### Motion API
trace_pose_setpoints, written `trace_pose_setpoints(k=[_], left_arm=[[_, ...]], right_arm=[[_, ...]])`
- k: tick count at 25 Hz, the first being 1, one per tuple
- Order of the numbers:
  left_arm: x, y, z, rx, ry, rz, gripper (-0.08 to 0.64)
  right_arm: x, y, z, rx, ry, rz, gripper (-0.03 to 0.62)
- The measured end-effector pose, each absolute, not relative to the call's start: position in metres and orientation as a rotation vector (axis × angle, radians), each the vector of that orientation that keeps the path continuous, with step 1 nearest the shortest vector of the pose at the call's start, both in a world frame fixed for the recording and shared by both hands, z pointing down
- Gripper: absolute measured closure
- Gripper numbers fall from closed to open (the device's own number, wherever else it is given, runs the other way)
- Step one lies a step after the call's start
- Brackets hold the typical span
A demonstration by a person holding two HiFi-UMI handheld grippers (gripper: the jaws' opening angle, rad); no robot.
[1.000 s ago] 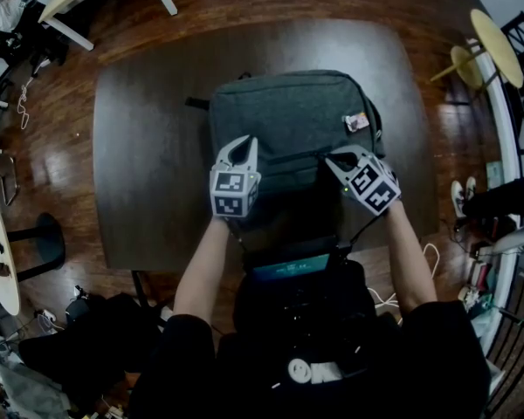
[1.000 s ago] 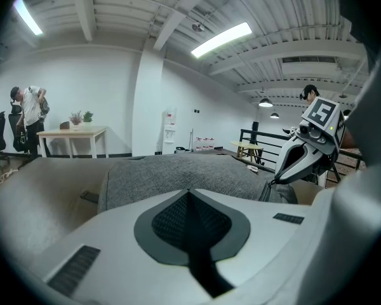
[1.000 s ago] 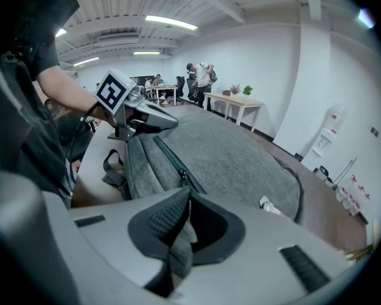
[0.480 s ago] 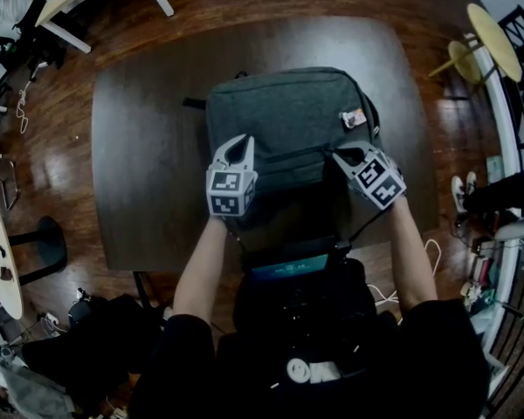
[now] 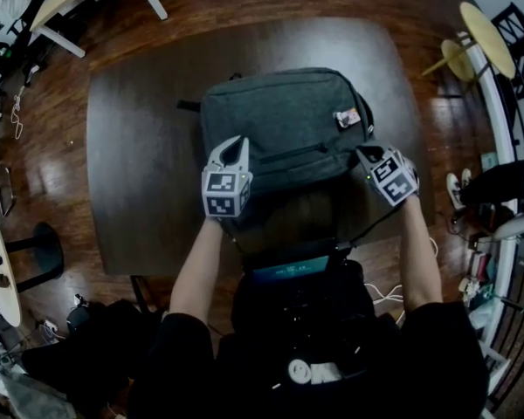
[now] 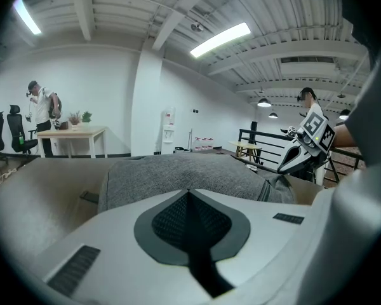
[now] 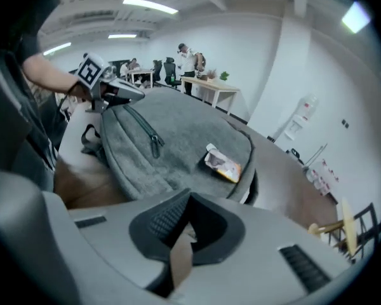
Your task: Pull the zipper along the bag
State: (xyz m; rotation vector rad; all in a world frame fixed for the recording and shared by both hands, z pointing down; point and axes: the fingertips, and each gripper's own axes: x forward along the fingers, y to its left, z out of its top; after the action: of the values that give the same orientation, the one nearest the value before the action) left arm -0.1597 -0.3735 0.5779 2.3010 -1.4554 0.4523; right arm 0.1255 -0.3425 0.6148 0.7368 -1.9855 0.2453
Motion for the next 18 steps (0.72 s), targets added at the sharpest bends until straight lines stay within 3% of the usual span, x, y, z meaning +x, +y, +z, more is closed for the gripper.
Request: trace_pose_setpoints(k=[9,12,13,18], left_arm=[[-0.156,-0.371,0.578,2.291,-1.455,0.46,0.558],[-0.156,-0.37,0.579,2.289,-1.453,0.468,0.558],[-0.156,-0.37,0.58,2.289,-1.454,0.47,0.558],[-0.155,-0.372,0.58,2.293,-1.452,0.472,0.558]], right_arm=[[0.066,-0.336,0.589,0.719,-2.147,0.129,0.558],[0.041,-0.331,0.6,0.623,-2.172,0.162,0.443],[0.035,-0.33,0.606,0.599,-2.17,0.174,0.433],[0.026,-0.328,0.624,0.562,-2.144,0.152,0.466]])
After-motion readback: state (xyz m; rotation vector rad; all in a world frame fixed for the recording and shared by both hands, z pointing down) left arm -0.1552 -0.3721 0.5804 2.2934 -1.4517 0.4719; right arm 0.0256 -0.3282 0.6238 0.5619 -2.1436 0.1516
